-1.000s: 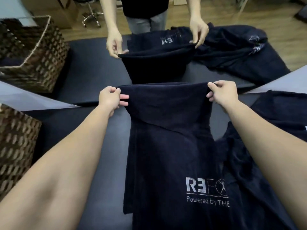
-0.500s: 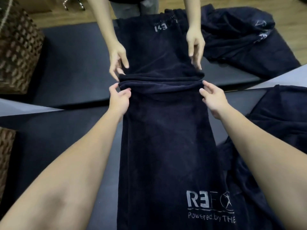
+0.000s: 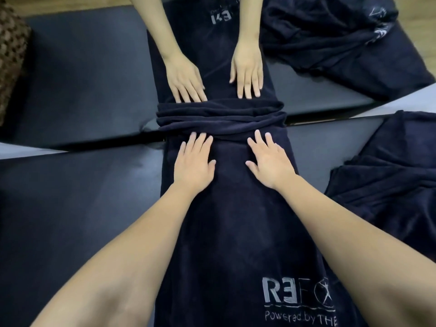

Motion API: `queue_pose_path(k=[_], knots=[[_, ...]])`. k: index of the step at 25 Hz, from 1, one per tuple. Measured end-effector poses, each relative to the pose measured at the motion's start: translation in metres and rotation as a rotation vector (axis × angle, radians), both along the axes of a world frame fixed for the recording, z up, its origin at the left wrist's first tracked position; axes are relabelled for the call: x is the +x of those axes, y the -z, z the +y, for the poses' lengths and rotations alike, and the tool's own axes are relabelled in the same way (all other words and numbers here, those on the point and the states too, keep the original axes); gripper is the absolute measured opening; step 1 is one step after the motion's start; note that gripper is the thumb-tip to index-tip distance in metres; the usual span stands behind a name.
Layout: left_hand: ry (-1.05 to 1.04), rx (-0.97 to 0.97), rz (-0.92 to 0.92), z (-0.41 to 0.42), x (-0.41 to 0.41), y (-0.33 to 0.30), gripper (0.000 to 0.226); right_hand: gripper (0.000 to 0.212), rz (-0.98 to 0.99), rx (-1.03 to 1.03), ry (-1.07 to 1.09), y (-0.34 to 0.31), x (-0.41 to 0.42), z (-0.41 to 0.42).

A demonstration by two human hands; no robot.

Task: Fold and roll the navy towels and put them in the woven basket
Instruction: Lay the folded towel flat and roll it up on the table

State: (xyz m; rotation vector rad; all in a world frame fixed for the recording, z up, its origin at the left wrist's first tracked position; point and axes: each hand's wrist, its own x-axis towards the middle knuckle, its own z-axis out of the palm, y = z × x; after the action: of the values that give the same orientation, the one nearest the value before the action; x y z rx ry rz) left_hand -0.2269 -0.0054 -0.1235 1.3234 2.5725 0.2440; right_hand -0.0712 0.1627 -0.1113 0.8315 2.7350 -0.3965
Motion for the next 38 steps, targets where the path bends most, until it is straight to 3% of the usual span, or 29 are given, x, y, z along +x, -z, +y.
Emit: queue_pose_path(k=[7, 18, 33, 38], knots=[[-0.022, -0.110, 0.063, 0.021, -0.018, 0.021, 0.078, 0.086, -0.094, 0.054, 0.036, 0.012, -0.025, 0.021], [-0.045, -0.162, -0.021, 0.033, -0.022, 0.019, 0.076, 0.080, -0.132, 0.062, 0.051, 0.011, -0.039, 0.025], [-0.083, -0.202, 0.027, -0.139, 0.170, 0.023, 0.075, 0.077, -0.125, 0.083, 0.006, 0.030, 0.150, -0.144], [-0.237, -0.170, -0.039, -0.210, 0.246, 0.018, 0.076, 0.069, -0.069, 0.062, 0.010, 0.023, 0.232, -0.202]])
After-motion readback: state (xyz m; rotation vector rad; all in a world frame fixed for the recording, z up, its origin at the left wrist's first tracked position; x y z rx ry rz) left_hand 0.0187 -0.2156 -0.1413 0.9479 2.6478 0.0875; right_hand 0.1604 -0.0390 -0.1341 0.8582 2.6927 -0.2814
